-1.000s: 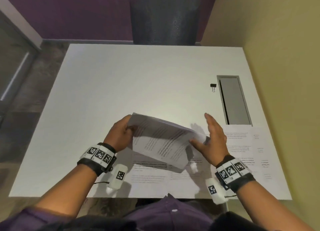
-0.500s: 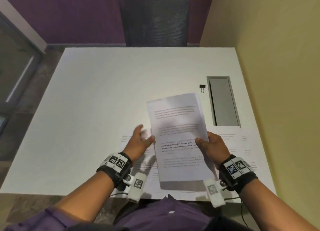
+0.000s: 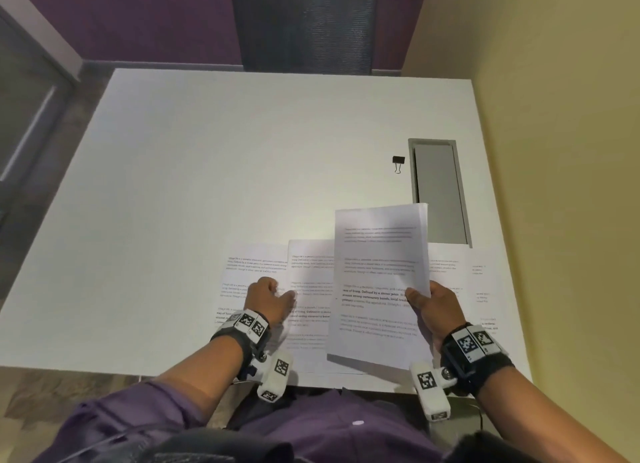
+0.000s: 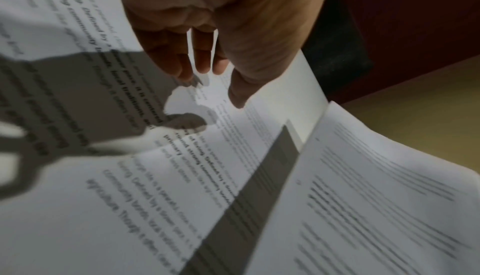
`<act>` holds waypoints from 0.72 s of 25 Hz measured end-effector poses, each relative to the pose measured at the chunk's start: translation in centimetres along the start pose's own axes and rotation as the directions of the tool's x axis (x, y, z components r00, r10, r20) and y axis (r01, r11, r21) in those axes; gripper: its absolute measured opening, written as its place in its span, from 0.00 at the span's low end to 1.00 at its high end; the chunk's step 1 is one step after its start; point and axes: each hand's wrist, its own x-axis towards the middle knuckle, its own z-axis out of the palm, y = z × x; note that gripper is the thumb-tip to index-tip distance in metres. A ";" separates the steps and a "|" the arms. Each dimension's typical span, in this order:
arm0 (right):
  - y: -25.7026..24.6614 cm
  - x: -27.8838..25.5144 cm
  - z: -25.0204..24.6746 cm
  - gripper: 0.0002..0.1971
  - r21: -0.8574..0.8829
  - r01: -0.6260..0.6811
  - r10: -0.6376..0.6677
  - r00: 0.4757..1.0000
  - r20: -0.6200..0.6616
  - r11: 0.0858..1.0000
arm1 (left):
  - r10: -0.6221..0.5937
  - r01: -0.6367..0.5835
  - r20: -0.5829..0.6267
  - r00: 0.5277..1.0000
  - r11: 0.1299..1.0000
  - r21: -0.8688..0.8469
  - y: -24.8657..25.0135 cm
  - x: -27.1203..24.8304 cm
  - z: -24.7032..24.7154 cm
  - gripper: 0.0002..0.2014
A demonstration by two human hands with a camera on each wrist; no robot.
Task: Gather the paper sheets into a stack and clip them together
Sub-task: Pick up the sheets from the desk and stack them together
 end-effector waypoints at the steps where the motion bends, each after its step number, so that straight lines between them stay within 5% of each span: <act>1: 0.0 0.1 -0.6 0.09 -0.007 -0.007 0.006 1.000 -0.012 1.000 | -0.024 0.023 0.005 1.000 0.996 0.088 -0.5 0.5 0.3 0.18; 8: 0.8 1.6 -1.2 0.09 -0.019 -0.018 0.017 0.999 -0.042 1.000 | -0.085 0.077 0.015 0.996 0.952 0.296 -1.8 0.7 2.2 0.24; 18: 1.0 1.8 -0.6 0.05 -0.098 0.005 -0.004 1.000 0.011 0.995 | -0.144 0.145 -0.020 0.989 0.985 0.093 -0.9 -0.2 2.6 0.14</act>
